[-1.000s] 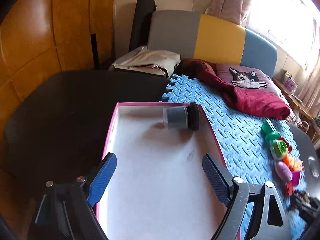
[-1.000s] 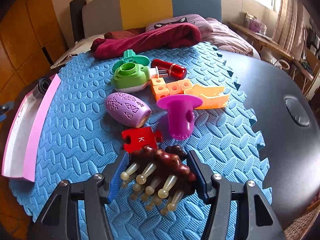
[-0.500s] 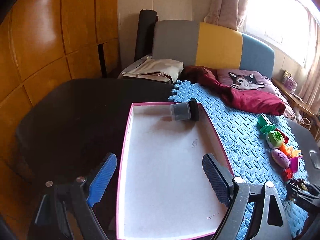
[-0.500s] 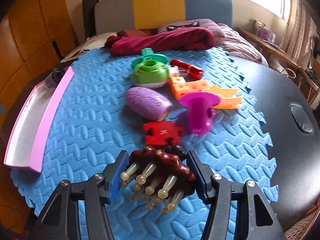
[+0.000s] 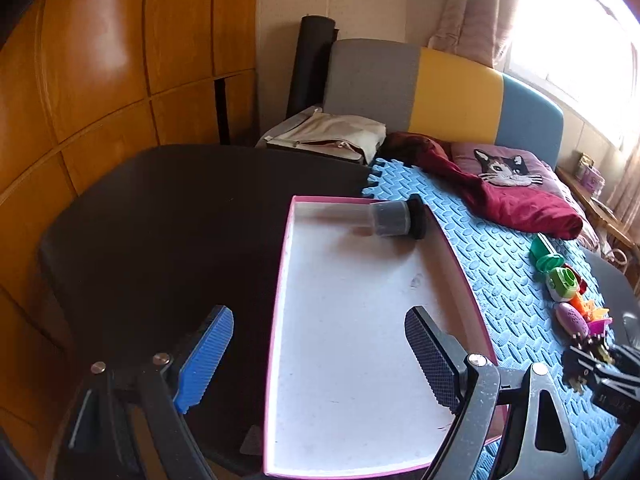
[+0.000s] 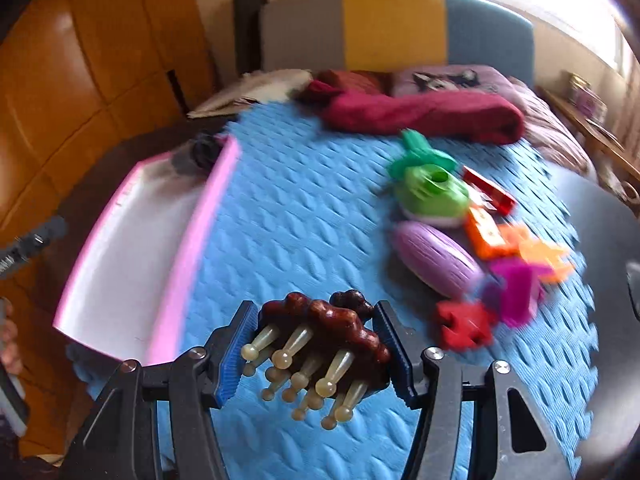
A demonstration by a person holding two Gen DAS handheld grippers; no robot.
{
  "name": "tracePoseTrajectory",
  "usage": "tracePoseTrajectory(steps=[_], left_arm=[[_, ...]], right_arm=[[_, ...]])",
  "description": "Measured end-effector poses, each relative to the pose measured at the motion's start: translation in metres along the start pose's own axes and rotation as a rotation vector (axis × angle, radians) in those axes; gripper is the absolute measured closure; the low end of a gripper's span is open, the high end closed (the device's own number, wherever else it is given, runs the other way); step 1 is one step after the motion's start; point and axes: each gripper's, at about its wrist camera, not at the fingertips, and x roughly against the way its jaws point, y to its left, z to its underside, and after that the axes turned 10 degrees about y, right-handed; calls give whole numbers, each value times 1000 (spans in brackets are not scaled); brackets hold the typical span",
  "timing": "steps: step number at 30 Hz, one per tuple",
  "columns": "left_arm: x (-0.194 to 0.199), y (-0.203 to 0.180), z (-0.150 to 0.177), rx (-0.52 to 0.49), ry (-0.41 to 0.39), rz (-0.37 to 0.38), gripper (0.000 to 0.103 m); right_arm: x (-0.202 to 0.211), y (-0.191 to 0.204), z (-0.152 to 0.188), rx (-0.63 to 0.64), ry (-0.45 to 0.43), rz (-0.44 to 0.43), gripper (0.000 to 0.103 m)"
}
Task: Organize rigid objects
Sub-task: 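Carry the brown spiky ball into the pink tray and open the right tool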
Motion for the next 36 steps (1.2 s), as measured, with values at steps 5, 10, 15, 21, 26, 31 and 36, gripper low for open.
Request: tracePoseTrajectory(steps=[5,10,15,21,26,31,36], left_arm=[[-2,16,1,44,2,-17,15],[0,30,1,75,-1,-28,15],[-1,39,1,91,-2,-38,15],[-6,43,-1,97,10,-46,15],[-10,44,-1,96,20,-46,15],[-8,45,-2,95,14,-46,15],[-6,43,-2,91,12,-46,15]], right_arm=[[-1,43,-34,93,-40,-73,43],[-17,86,-70,192,-69,-104,43],[-45,114,-100,239,-69,-102,43],[-90,131,-122,280,-27,-44,43],[-123,126,-127,261,50,5,42],[-129,123,-124,255,56,-1,42],[-126,120,-124,237,63,-21,41]])
